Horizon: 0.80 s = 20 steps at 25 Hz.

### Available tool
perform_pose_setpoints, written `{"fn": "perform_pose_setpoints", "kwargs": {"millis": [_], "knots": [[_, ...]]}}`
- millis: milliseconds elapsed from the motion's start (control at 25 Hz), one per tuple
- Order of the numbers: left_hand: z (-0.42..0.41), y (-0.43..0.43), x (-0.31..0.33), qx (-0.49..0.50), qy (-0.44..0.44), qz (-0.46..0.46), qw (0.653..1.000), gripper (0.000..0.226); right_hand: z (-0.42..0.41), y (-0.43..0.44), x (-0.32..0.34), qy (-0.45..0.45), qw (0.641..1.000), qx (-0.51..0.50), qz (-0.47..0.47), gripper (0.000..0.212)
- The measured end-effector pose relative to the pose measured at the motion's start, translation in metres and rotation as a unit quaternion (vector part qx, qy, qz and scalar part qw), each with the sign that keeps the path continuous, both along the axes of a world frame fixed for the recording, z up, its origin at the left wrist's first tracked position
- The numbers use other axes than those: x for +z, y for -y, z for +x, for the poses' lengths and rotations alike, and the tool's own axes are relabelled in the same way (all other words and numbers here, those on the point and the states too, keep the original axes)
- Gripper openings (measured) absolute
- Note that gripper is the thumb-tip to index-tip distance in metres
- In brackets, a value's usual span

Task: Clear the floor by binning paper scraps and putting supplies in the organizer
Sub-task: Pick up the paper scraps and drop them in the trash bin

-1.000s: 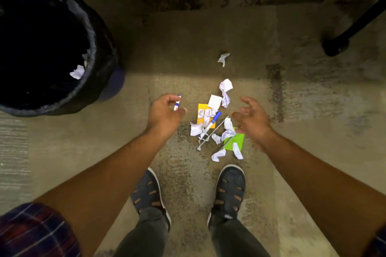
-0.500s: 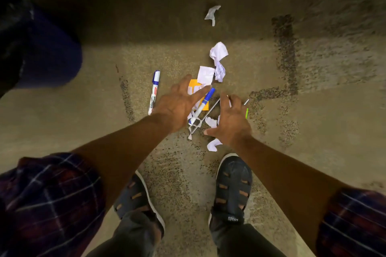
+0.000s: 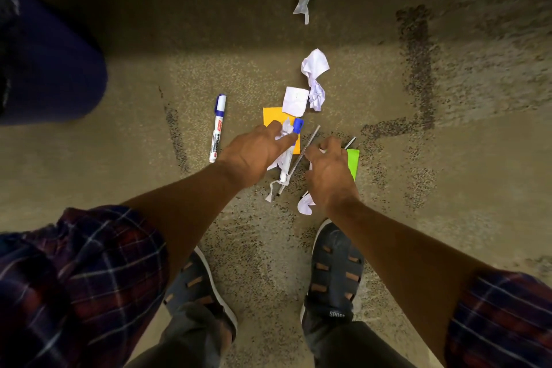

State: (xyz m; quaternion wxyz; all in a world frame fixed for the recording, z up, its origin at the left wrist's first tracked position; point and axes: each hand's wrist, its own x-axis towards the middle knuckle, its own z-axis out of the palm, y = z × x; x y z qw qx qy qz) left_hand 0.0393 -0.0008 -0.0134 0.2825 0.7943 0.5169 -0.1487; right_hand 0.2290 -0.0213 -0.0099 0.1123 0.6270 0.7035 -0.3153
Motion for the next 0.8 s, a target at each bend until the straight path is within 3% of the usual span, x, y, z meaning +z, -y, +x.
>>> {"fn": "perform_pose_setpoints", "kwargs": {"millis": [240, 400, 560, 680, 800], "knots": [[-0.004, 0.003, -0.008, 0.048, 0.046, -0.004, 0.998, 0.030, 0.001, -0.010, -0.009, -0.047, 0.998, -0.042, 0.021, 0.031], [-0.010, 0.014, -0.012, 0.219, 0.124, -0.030, 0.967, 0.018, 0.005, -0.010, -0.005, -0.041, 0.992, -0.119, 0.007, 0.027], [-0.018, 0.031, 0.009, 0.410, 0.202, -0.023, 0.889, 0.016, 0.009, -0.011, 0.017, -0.036, 0.977, -0.209, -0.011, 0.019], [-0.030, 0.037, 0.040, 0.552, 0.277, -0.071, 0.784, 0.014, 0.003, -0.017, 0.043, -0.068, 0.959, -0.272, -0.031, 0.019], [-0.045, 0.034, 0.079, 0.652, 0.285, -0.102, 0.695, 0.017, -0.014, -0.029, 0.075, -0.094, 0.936, -0.337, -0.046, 0.021]]}}
